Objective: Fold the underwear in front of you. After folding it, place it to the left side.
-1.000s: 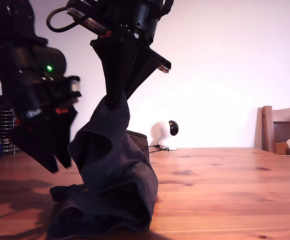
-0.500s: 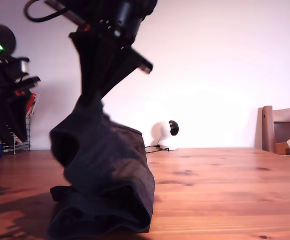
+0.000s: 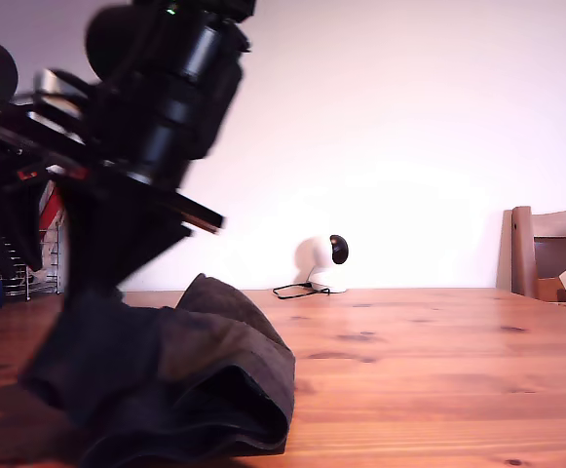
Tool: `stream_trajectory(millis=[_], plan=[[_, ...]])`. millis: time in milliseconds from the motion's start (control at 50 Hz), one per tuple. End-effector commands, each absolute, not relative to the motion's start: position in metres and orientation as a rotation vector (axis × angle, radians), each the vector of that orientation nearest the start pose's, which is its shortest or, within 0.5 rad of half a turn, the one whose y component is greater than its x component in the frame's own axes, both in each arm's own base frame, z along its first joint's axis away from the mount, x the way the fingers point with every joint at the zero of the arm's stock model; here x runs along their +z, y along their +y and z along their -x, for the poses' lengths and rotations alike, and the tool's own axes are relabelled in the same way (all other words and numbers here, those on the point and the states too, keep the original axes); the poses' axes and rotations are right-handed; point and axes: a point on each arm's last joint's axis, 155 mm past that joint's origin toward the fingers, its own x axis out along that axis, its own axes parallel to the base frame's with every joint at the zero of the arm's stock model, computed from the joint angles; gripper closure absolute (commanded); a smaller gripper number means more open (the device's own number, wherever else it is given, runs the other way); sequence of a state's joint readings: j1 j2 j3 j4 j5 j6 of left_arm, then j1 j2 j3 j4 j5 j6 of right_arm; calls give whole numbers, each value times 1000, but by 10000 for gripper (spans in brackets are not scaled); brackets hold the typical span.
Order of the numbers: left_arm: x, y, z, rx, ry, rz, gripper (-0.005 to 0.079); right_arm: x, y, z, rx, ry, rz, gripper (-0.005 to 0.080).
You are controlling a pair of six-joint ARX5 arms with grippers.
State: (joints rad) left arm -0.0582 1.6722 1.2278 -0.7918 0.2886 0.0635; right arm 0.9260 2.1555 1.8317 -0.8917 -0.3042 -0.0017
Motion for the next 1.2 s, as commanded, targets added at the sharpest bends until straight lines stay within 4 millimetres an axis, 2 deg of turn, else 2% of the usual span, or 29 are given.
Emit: stream_trajectory(millis=[0, 160, 280, 420, 520, 680, 780, 980, 1100, 1180], plan=[[83, -71, -366, -344, 1232, 80, 497, 75, 440, -258, 1076, 1209, 388, 554], [84, -71, -364, -354, 1238, 89, 497, 76, 435, -259, 1056, 1231, 376, 439], [89, -84, -363, -414, 1223, 128, 497, 84, 431, -273, 1028, 1221, 340, 381], [93, -93, -354, -462, 1241, 159, 497, 94, 417, -278, 1006, 1256, 349, 380], [93, -102, -339, -513, 1287, 187, 497, 98, 404, -280, 994, 1284, 365, 380], [92, -119, -316, -581, 1362, 193, 488, 95, 372, -274, 972, 1385, 415, 380], [90, -130, -299, -617, 1418, 182, 481, 93, 361, -275, 967, 1410, 428, 380], [77, -148, -266, -667, 1518, 144, 290, 92, 347, -278, 954, 1444, 430, 380], [74, -153, -253, -680, 1562, 121, 276, 93, 344, -280, 958, 1453, 409, 380], [70, -146, -247, -635, 1599, 78, 276, 94, 340, -280, 966, 1467, 398, 379]])
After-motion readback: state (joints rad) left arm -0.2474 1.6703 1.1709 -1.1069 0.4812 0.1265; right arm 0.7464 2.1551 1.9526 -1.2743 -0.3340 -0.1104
